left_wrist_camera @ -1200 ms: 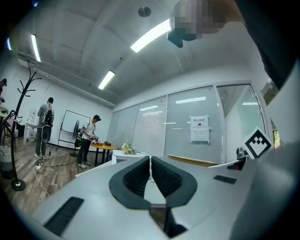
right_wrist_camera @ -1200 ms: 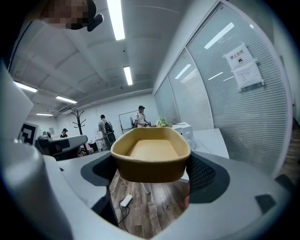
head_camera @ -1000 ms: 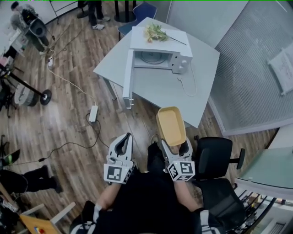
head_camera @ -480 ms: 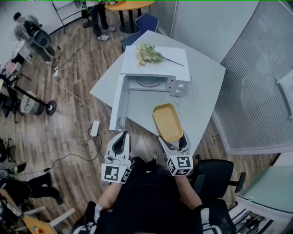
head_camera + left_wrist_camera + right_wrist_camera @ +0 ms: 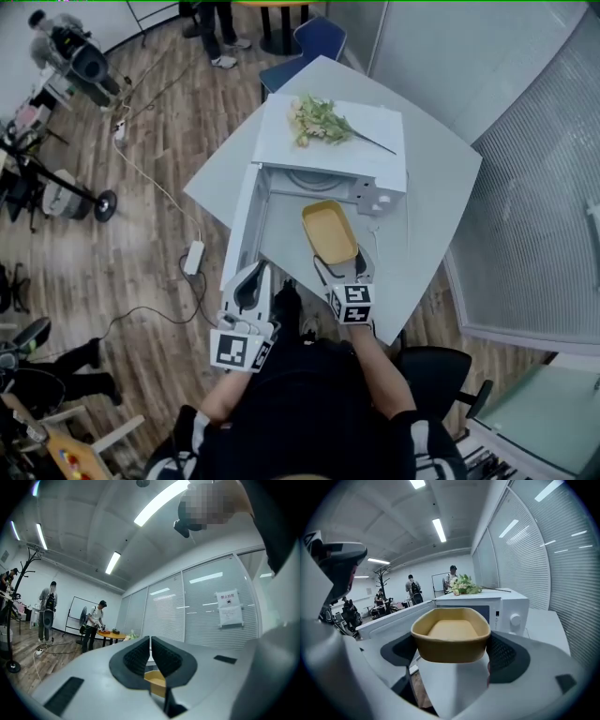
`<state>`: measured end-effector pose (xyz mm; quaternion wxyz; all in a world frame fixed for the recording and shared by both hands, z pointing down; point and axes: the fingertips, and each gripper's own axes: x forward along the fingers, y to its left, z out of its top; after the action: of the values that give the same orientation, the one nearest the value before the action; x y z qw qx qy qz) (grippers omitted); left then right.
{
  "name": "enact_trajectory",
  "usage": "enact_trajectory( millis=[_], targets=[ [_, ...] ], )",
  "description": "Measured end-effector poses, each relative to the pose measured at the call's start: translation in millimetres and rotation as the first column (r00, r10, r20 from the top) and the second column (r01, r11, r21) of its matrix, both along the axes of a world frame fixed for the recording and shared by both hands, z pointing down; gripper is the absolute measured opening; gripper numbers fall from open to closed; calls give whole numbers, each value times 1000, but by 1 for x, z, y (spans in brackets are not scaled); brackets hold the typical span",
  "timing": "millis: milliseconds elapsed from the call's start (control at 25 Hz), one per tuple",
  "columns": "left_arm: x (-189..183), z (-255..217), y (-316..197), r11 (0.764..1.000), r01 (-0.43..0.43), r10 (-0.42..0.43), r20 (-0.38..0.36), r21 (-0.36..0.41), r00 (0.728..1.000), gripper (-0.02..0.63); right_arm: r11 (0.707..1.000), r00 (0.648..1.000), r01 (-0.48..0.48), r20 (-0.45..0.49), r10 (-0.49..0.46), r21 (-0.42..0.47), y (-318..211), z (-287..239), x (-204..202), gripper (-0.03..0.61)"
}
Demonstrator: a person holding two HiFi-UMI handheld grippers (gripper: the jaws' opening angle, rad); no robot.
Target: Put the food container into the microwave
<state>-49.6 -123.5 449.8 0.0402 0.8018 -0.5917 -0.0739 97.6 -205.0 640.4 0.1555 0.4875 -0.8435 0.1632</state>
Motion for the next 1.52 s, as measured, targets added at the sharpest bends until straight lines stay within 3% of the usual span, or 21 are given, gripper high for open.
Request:
enact_trajectory(
  millis=[440,800,1160,1360,1520],
  targets=[
    [-26,-5,-92,1000,-11,11,-11,-29,1000,31,995,995,-64,-81,58,-72,-158,96,-53,474],
    [-42,12,-135,997,-11,12,9,-77,1000,31,990,987,-94,-144,78,-108,-239,137,-67,474],
    [-49,26,-154,994,-15,15,-2,-113,1000,31,976,973,-97,-227,51,-196,-261,171,-70,476],
    [-48,25,-154,993,-22,21,-10,-114,1000,31,957,972,-87,-234,21,-276,-252,180,-69,494],
    [-41,17,-142,995,-23,22,-7,-94,1000,31,956,974,-83,-224,19,-282,-226,163,-58,508]
  ],
)
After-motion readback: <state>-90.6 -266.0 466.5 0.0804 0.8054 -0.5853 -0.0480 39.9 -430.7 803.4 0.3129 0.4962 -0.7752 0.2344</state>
